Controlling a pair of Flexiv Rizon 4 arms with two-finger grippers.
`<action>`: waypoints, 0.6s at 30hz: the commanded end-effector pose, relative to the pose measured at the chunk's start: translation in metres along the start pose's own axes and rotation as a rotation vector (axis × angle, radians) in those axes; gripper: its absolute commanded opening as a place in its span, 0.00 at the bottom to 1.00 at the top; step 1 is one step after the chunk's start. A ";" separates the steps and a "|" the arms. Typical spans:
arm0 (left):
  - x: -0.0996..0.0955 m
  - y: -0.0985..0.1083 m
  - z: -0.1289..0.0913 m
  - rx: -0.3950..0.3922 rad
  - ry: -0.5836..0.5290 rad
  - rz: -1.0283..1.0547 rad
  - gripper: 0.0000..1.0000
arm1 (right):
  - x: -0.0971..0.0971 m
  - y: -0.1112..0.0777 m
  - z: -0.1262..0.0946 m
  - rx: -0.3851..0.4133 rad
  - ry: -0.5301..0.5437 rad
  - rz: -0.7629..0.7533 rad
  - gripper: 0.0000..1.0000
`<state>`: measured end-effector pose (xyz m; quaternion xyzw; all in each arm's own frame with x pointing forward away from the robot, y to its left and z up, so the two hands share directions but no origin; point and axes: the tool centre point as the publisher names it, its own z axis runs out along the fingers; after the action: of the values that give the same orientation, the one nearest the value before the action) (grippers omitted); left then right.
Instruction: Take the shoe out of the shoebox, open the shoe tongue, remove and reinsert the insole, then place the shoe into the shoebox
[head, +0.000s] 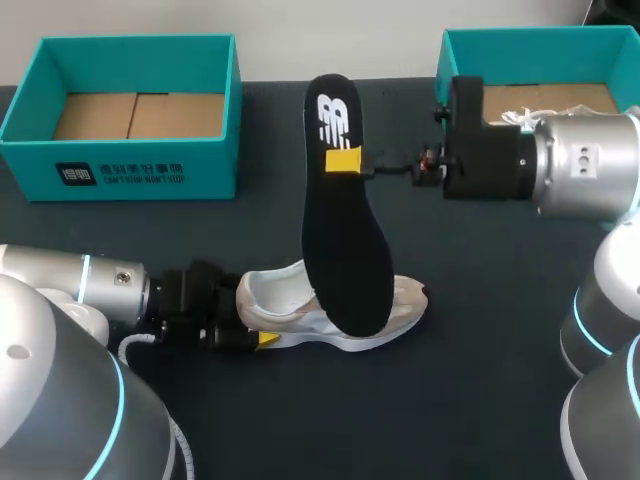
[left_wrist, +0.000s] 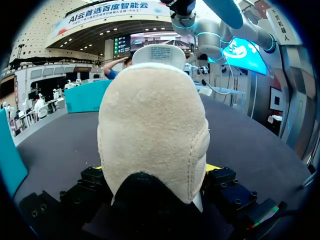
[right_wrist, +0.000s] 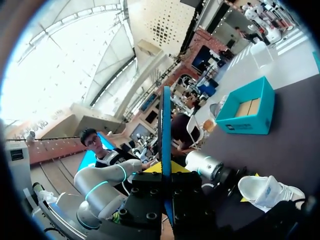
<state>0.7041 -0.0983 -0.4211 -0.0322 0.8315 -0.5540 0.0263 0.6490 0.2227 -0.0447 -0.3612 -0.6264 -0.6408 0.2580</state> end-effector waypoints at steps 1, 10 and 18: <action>0.002 0.002 0.002 -0.003 -0.002 0.000 0.00 | 0.007 -0.007 0.008 -0.035 0.002 -0.001 0.00; 0.002 0.002 0.002 -0.003 -0.002 0.000 0.00 | 0.025 -0.011 0.011 -0.038 -0.003 -0.036 0.00; 0.002 0.002 0.002 -0.003 -0.002 0.000 0.00 | 0.030 -0.016 0.006 -0.037 -0.022 -0.030 0.00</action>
<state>0.7041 -0.0983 -0.4211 -0.0322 0.8315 -0.5540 0.0262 0.6237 0.2346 -0.0311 -0.3594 -0.6226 -0.6535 0.2370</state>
